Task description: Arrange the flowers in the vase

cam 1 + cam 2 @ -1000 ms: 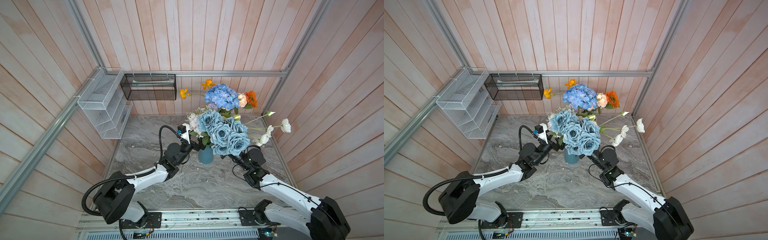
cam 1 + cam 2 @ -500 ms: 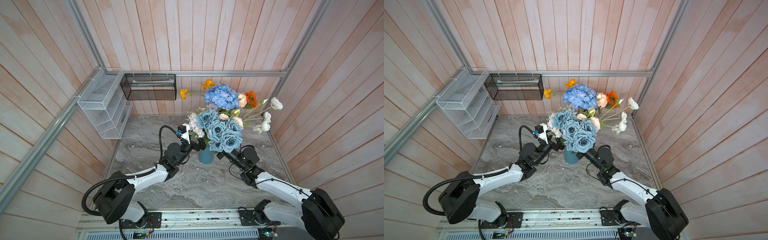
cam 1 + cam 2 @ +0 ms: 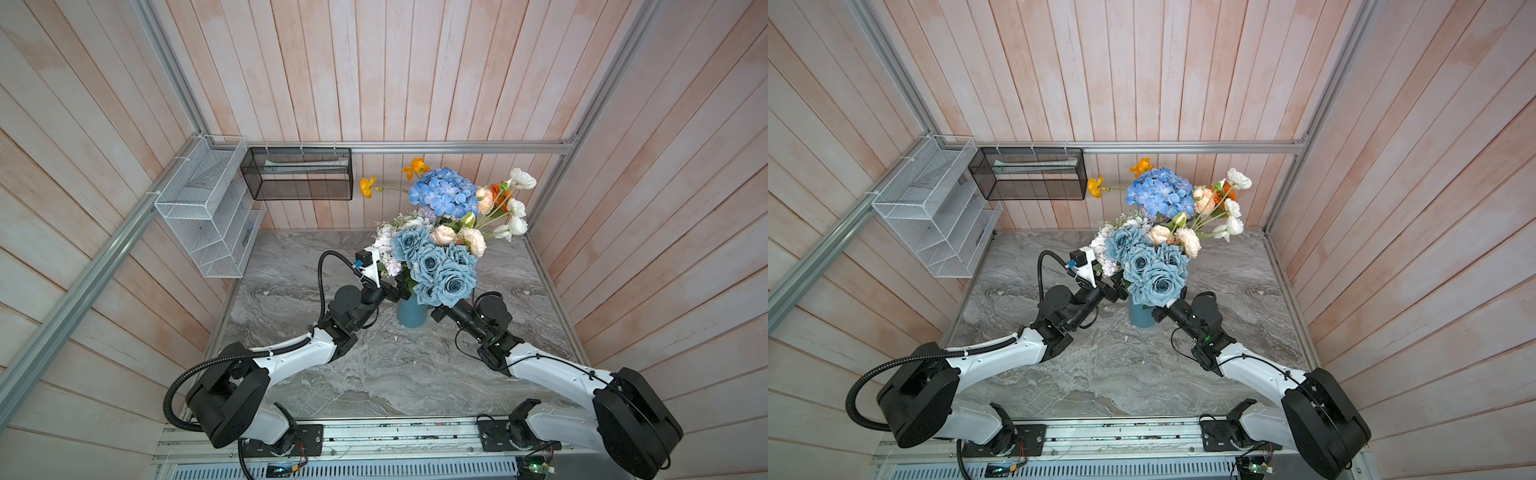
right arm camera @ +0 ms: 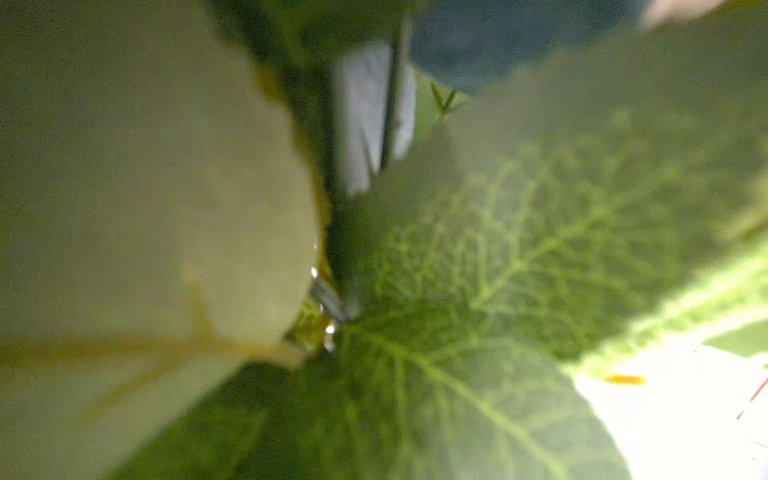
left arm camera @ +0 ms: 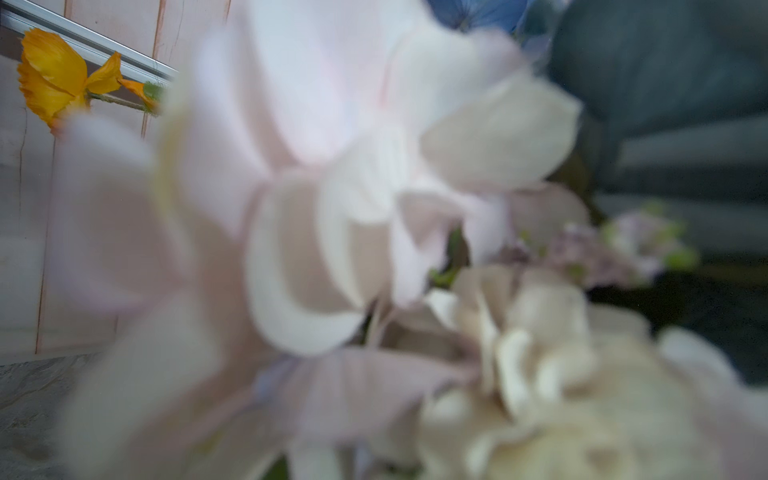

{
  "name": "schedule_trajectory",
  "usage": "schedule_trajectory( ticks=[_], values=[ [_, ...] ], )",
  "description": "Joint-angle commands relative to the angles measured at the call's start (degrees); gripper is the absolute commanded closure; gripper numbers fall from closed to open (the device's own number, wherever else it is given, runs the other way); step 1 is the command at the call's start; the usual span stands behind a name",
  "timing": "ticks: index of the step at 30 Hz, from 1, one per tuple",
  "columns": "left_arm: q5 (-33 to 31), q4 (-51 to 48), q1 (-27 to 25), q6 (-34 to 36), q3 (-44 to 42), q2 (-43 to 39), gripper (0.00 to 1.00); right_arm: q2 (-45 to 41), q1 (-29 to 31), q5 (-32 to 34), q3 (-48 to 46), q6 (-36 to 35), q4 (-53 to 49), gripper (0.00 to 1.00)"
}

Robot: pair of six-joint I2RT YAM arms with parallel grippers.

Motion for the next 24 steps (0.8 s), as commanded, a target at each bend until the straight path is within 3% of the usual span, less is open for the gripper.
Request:
schedule_trajectory(
  ticks=[1,4,8,14,20,24],
  values=[
    [-0.4,0.7,0.2,-0.3,-0.6,-1.2,0.0,-0.8,-0.2,0.6,-1.5,1.0,-5.5,1.0],
    [-0.3,0.7,0.2,-0.5,-0.8,-1.2,0.0,-0.8,-0.2,1.2,-2.0,0.6,-6.0,1.0],
    [-0.3,0.5,0.2,-0.7,-1.2,-1.3,0.0,-3.8,-0.2,0.5,-2.1,1.1,-6.8,0.78],
    [-0.3,0.4,0.1,-1.4,-1.9,-1.3,0.0,-10.0,-0.2,-0.1,-1.3,0.8,-6.9,0.65],
    [0.0,0.1,0.2,-1.8,-2.0,-1.3,0.0,-10.8,-0.2,-0.2,-0.9,0.7,-3.5,0.66],
    [0.1,-0.2,0.1,-1.8,-2.0,-1.4,0.0,-8.8,-0.2,-1.3,0.0,1.1,-2.7,0.82]
  ],
)
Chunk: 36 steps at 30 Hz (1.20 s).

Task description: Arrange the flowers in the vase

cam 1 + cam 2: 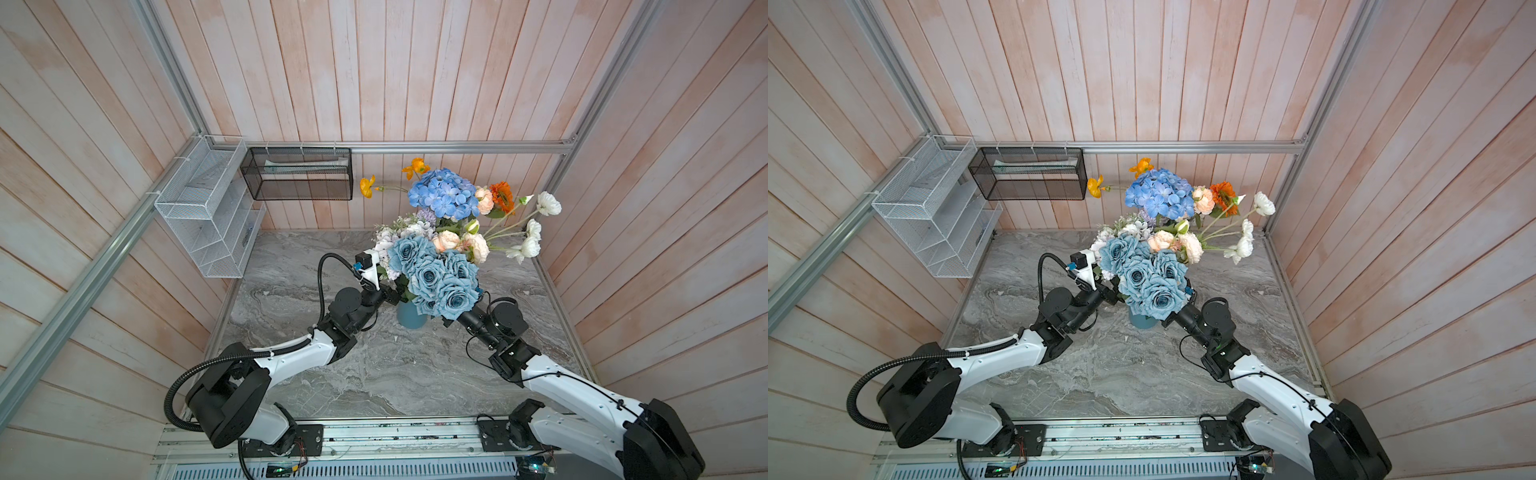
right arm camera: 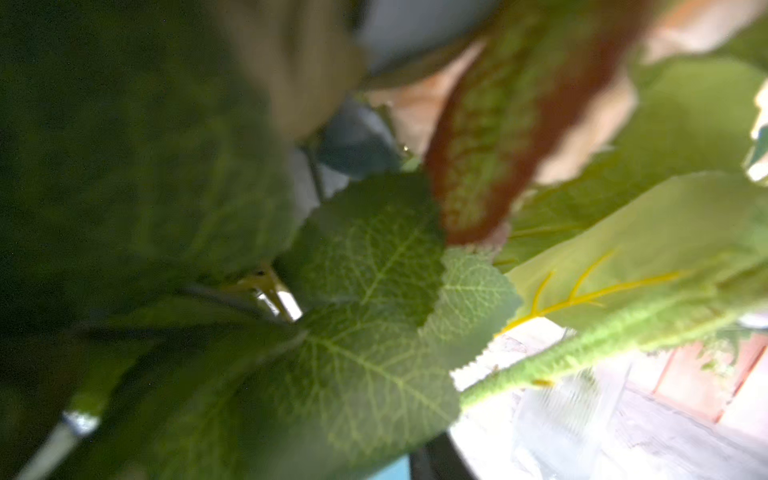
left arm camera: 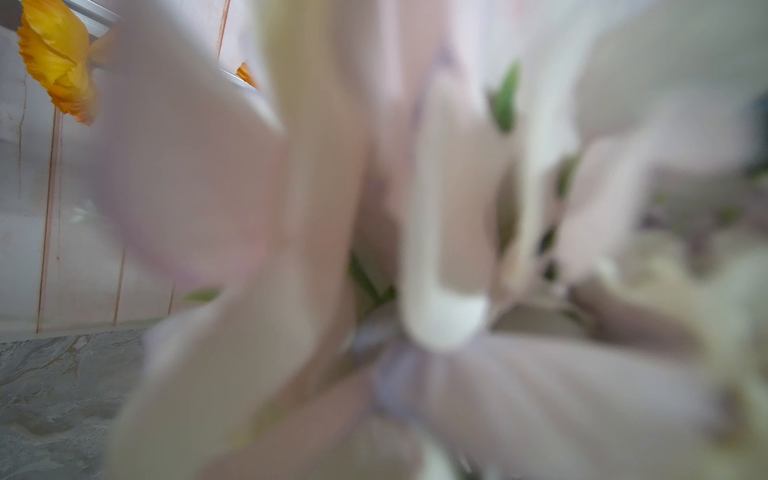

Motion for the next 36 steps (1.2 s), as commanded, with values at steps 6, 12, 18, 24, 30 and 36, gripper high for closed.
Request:
schedule_trajectory(
  ticks=[6,12,18,24,30,36],
  values=[
    [0.1,-0.2,0.2,-0.5,-0.8,-1.6,0.0,2.9,-0.1,0.4,1.2,0.4,3.5,1.0],
    [0.9,-2.0,0.2,-0.4,-0.9,-2.4,0.0,4.1,-0.2,2.0,-0.1,0.3,3.4,1.0],
    [3.4,-6.9,0.2,0.1,-3.4,-5.8,0.0,6.5,-0.5,2.8,-0.6,0.7,3.6,1.0],
    [5.1,-15.3,0.2,-0.6,-6.0,-10.8,0.0,5.6,-1.0,2.8,-1.0,1.4,1.5,1.0],
    [1.8,-18.1,0.1,-1.9,-10.2,-14.3,0.0,-2.7,-1.0,2.5,-3.3,-0.3,-4.2,0.7],
    [-7.8,-17.2,0.4,-6.3,-14.1,-16.2,0.0,-5.2,-0.7,0.0,-4.6,0.2,-4.8,0.6]
  ],
)
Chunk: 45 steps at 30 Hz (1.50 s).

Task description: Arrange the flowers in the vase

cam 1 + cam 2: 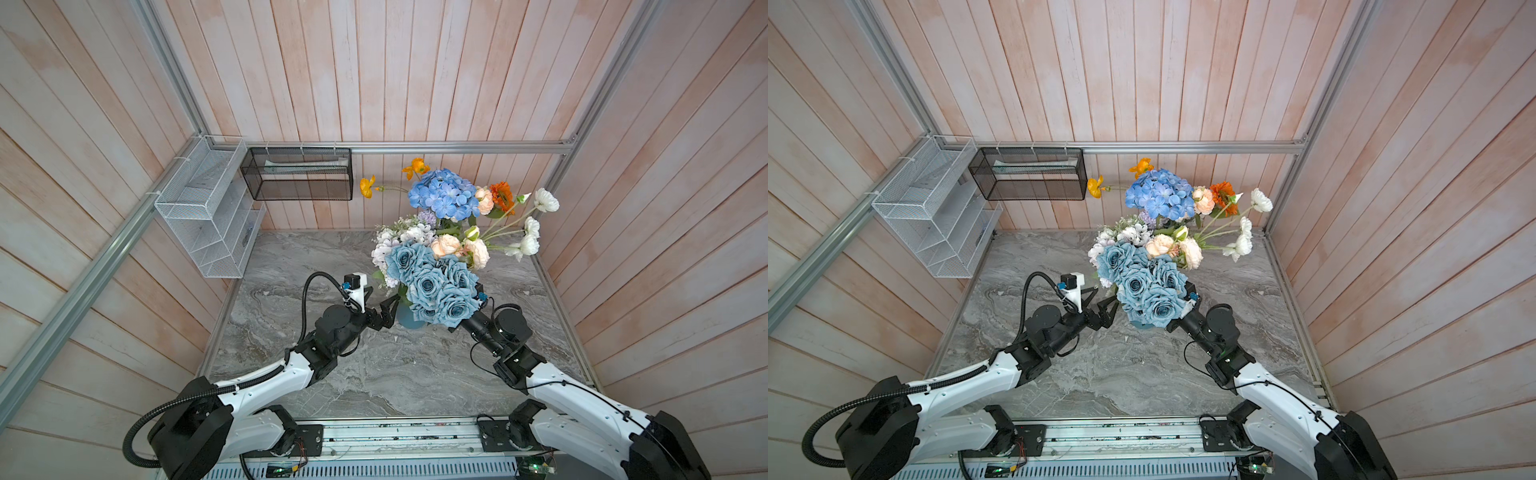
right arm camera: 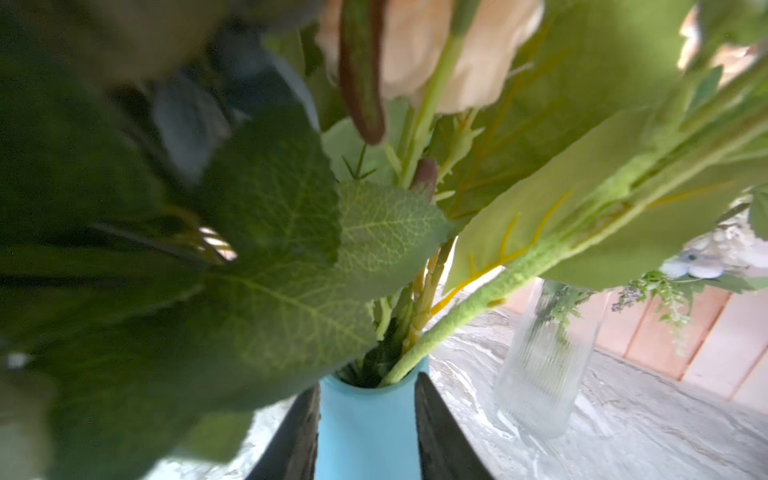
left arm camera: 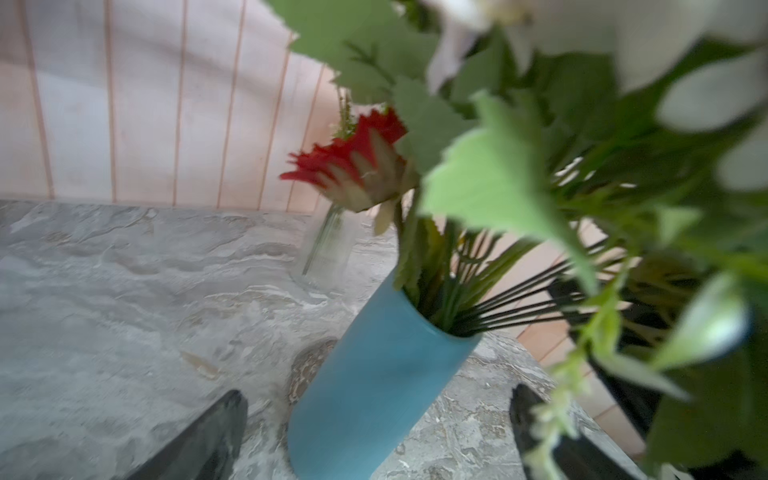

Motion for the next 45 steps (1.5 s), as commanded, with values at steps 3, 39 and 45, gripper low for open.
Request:
schedule_trajectory(
  ticks=[3,39,45],
  values=[
    [-6.2,0.7,0.3,-3.5,-1.7,-0.1,0.0,1.9,0.6,-2.6,0.0,0.5,-0.2,0.6],
    [-5.2,2.5,0.4,-4.3,-0.9,3.8,0.0,14.0,1.6,1.1,2.9,0.6,7.7,0.98],
    [-6.2,2.2,0.6,-3.7,-0.5,3.5,0.0,7.4,1.5,1.7,2.4,0.3,2.7,0.71]
  ],
)
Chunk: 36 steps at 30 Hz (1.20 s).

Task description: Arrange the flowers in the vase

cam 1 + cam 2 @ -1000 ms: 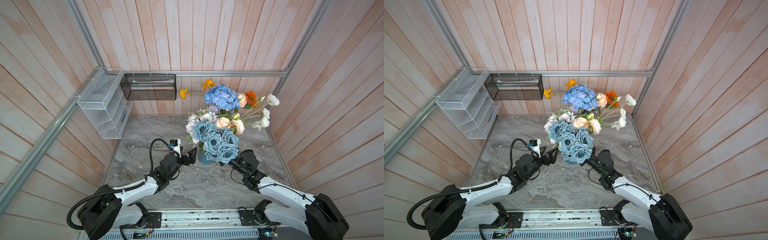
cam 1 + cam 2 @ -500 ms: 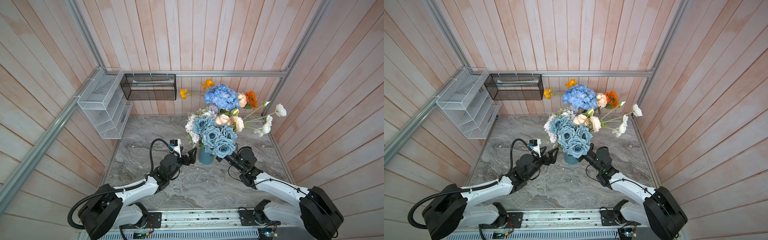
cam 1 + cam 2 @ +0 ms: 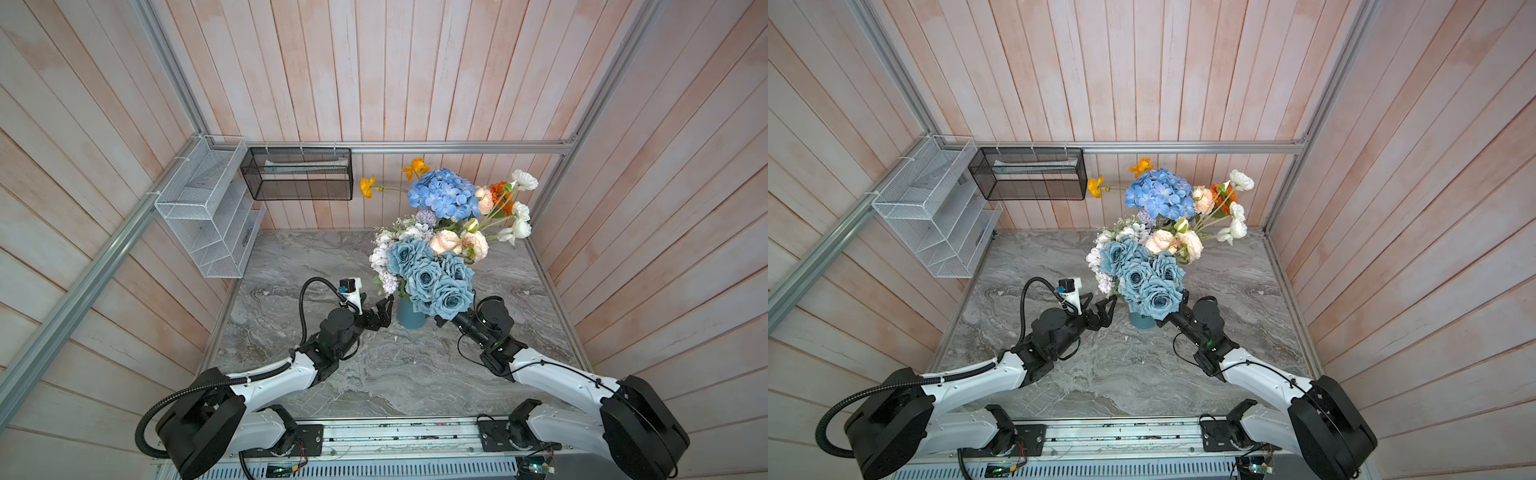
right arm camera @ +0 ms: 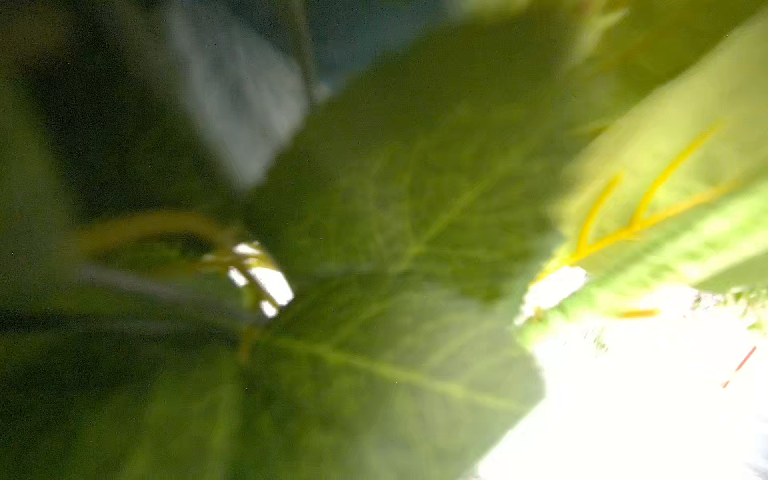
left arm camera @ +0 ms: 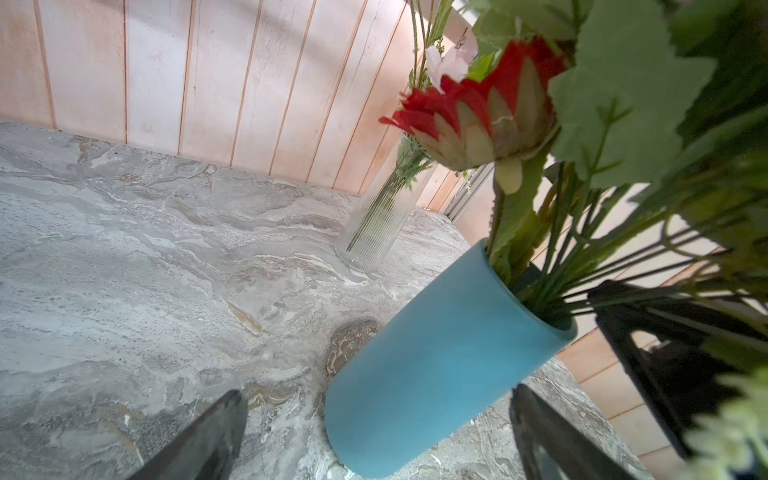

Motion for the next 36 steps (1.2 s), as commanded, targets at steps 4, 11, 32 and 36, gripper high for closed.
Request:
schedule_trajectory(
  ticks=[4,11,32,36],
  values=[
    [-0.4,0.9,2.6,-0.6,0.7,-0.4,0.0,-8.9,-0.1,2.3,-2.7,1.4,-6.2,0.58],
    [2.0,3.0,6.9,-1.7,0.9,1.1,0.0,-15.2,-0.2,5.3,-7.2,4.1,-10.8,0.07],
    [6.6,5.1,8.1,-0.6,6.9,11.9,0.0,8.2,-2.3,0.0,-3.4,2.8,10.6,0.02],
    [7.7,7.0,8.1,0.5,9.8,16.0,0.0,11.9,-3.2,-1.7,-1.9,1.8,13.2,0.02]
  ],
)
